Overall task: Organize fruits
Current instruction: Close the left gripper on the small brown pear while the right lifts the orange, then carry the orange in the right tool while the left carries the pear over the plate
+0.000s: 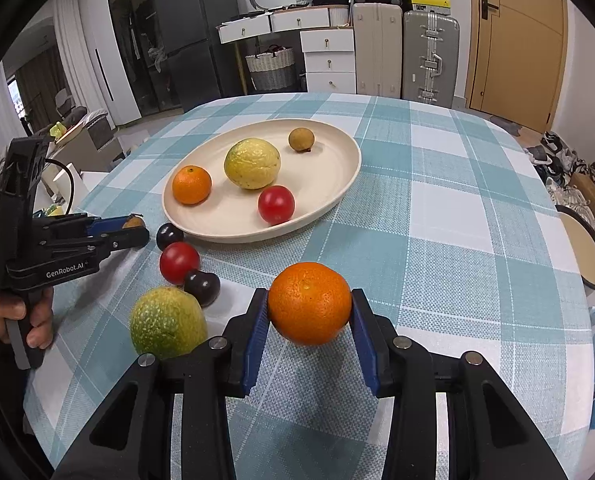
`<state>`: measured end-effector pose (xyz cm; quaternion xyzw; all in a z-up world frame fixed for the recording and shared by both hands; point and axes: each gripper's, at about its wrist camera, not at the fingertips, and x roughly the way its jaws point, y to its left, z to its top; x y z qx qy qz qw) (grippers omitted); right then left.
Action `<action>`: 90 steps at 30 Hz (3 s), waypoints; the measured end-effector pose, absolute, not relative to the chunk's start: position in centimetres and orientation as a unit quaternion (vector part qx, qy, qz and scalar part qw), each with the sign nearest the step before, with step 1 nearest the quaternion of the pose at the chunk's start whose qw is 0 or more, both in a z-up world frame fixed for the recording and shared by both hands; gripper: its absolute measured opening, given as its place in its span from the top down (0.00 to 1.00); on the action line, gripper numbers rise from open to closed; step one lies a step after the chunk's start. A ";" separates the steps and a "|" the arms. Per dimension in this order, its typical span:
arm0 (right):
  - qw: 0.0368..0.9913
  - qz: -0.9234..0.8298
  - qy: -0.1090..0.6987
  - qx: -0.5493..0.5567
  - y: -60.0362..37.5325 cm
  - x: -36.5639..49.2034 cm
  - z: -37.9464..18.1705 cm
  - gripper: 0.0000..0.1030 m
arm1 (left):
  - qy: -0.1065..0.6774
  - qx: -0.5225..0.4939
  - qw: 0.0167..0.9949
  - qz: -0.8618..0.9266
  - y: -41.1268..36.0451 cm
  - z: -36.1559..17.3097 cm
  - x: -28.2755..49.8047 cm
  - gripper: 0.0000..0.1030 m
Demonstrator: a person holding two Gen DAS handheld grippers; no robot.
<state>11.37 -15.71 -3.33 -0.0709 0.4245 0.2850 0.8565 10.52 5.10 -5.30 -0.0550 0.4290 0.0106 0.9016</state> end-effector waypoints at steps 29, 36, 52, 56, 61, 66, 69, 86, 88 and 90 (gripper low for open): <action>0.871 0.295 0.390 -0.053 -14.2 12.7 -1.3 0.60 | 0.351 -0.040 0.935 -0.040 2.0 -1.1 11.3 0.79; 0.872 0.296 0.387 -0.045 -14.0 13.7 -1.1 0.60 | 0.350 -0.034 0.935 -0.052 0.8 -1.4 12.7 0.79; 0.876 0.290 0.383 -0.025 -13.6 16.4 -1.0 0.60 | 0.351 -0.031 0.934 -0.065 -0.6 -2.3 15.4 0.79; 0.876 0.288 0.387 -0.020 -13.3 17.3 -1.3 0.60 | 0.355 -0.034 0.932 -0.064 -0.5 -2.6 15.7 0.79; 0.875 0.286 0.389 -0.022 -12.8 18.0 -1.7 0.60 | 0.357 -0.036 0.931 -0.062 -0.2 -2.9 16.1 0.79; 0.874 0.286 0.392 -0.027 -12.3 18.6 -2.2 0.60 | 0.360 -0.033 0.930 -0.060 0.0 -3.2 16.3 0.79; 0.873 0.285 0.394 -0.029 -12.0 18.9 -2.5 0.60 | 0.363 -0.036 0.929 -0.060 0.1 -3.3 16.5 0.79; 0.871 0.284 0.398 -0.045 -10.5 20.1 -3.2 0.60 | 0.375 -0.041 0.925 -0.055 0.2 -3.6 16.7 0.79; 0.870 0.284 0.401 -0.043 -10.4 20.3 -3.3 0.60 | 0.376 -0.041 0.924 -0.053 0.2 -3.6 16.7 0.79; 0.868 0.284 0.404 -0.042 -10.2 20.6 -3.5 0.60 | 0.376 -0.041 0.924 -0.053 0.2 -3.6 16.7 0.79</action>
